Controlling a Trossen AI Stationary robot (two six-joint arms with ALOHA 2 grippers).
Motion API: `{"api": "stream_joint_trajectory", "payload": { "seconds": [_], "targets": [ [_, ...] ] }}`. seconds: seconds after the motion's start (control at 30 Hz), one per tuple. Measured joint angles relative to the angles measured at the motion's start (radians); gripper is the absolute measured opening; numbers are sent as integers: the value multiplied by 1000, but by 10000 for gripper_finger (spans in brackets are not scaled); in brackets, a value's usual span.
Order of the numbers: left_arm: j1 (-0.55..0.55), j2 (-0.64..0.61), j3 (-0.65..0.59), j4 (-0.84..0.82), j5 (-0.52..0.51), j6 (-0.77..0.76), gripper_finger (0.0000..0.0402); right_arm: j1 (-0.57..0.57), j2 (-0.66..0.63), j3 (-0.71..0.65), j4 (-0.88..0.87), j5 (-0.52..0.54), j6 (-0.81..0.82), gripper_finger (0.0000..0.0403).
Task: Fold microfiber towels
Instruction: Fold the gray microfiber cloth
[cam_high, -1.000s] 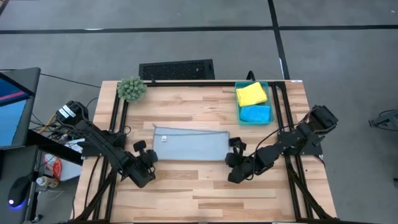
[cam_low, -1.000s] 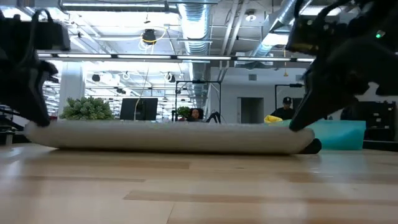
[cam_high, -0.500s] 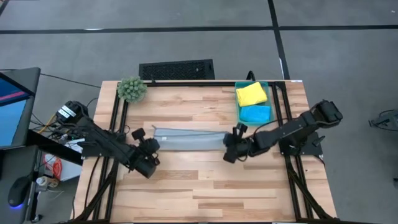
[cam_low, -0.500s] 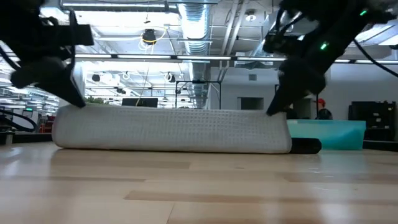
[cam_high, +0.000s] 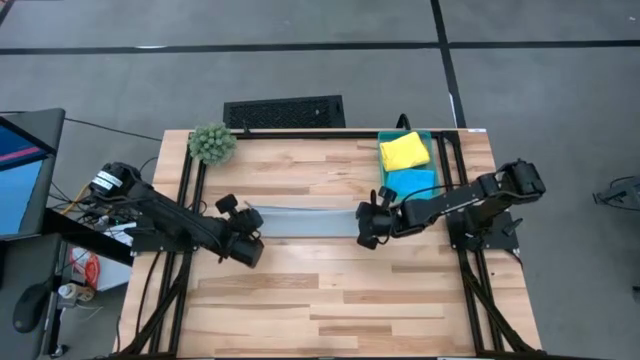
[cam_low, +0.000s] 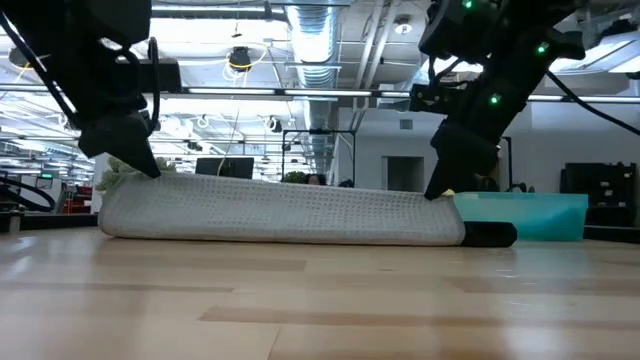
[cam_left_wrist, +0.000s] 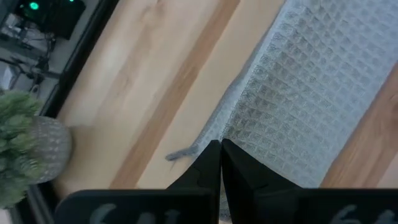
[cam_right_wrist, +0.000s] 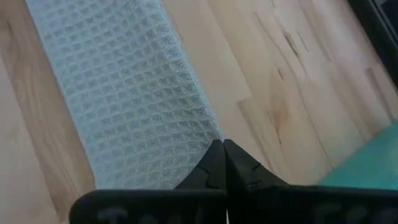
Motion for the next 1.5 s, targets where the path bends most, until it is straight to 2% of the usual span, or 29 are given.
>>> {"api": "stream_joint_trajectory", "payload": {
  "seconds": [0.07,0.23,0.53,0.73,0.83,1.03,1.17,1.4,1.5],
  "targets": [
    [14,0,-22,39,8,21,0,-6,0,0,2,0,-2,8],
    [41,0,-100,181,101,80,0,-14,0,0,9,-1,-2,11],
    [42,0,-124,199,-3,46,0,-43,25,0,22,-3,-2,18],
    [43,0,-124,207,20,59,3,-65,76,1,37,-14,-2,32],
    [46,0,-125,201,31,71,25,-72,91,-1,33,-15,5,47],
    [76,0,-125,204,29,81,102,-99,88,0,39,-14,7,86],
    [85,0,-120,208,29,60,138,-106,71,0,22,-19,21,106],
    [40,-2,-63,237,14,99,148,-7,-49,-1,-165,30,164,113],
    [30,-2,-67,302,1,103,148,44,-80,-28,-162,18,233,111]
  ]
}}
